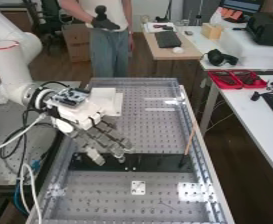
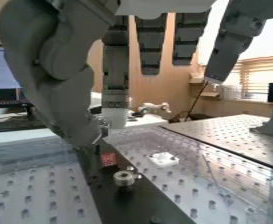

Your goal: Grab the larger nut and place it in the white container

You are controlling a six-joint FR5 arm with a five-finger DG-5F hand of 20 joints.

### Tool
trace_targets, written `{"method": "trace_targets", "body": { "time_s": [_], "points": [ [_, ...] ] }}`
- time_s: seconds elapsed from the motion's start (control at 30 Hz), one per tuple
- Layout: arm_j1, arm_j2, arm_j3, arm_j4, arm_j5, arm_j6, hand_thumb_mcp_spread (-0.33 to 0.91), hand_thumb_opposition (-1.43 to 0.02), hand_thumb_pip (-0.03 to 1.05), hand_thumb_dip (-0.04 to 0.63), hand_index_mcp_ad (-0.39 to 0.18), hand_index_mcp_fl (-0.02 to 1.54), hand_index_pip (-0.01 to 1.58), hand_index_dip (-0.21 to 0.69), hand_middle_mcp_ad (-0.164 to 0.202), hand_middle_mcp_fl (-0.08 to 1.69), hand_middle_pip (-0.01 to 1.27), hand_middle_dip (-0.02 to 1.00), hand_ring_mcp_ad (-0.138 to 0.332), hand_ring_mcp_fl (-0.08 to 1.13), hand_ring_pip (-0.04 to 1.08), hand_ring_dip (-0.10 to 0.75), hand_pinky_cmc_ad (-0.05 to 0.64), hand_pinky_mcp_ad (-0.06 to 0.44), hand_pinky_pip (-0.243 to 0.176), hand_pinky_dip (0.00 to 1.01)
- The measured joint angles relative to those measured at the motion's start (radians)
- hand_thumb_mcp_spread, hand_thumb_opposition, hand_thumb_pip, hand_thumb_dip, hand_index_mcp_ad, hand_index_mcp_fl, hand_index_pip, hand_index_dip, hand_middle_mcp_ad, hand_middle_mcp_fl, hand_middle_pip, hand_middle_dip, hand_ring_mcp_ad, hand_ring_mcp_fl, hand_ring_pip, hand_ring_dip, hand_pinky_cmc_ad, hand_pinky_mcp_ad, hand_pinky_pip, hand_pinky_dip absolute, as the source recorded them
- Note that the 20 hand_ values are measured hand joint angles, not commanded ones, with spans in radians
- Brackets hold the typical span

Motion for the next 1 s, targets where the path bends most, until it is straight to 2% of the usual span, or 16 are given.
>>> {"method": "trace_targets", "body": {
  "time_s": [0.23,0.4,0.67,0.83,1.0],
  "points": [
    [0.039,0.044,0.004,-0.075,-0.093,0.002,0.32,-0.92,0.73,0.300,-0.033,0.28,1.52,0.129,0.093,0.12,0.13,0.19,0.148,0.01,0.14,0.089,0.342,0.295,-0.075,0.54],
    [0.103,0.070,0.015,-0.125,-0.166,0.014,0.32,-0.92,0.73,0.300,-0.033,0.28,1.52,0.129,0.091,0.12,0.13,0.19,0.145,0.01,0.14,0.089,0.342,0.295,-0.075,0.54],
    [0.194,0.074,0.047,-0.181,-0.242,0.044,0.32,-0.92,0.73,0.300,-0.033,0.28,1.52,0.129,0.086,0.12,0.13,0.19,0.150,0.01,0.12,0.089,0.342,0.290,-0.075,0.54],
    [0.214,0.072,0.054,-0.196,-0.304,0.056,0.32,-0.92,0.73,0.300,-0.030,0.28,1.52,0.129,0.093,0.12,0.13,0.19,0.150,0.01,0.12,0.089,0.342,0.290,-0.075,0.54],
    [0.215,0.075,0.043,-0.201,-0.440,0.059,0.32,-0.92,0.73,0.300,-0.030,0.28,1.52,0.129,0.089,0.12,0.13,0.19,0.143,0.01,0.13,0.089,0.340,0.288,-0.075,0.54]
  ]
}}
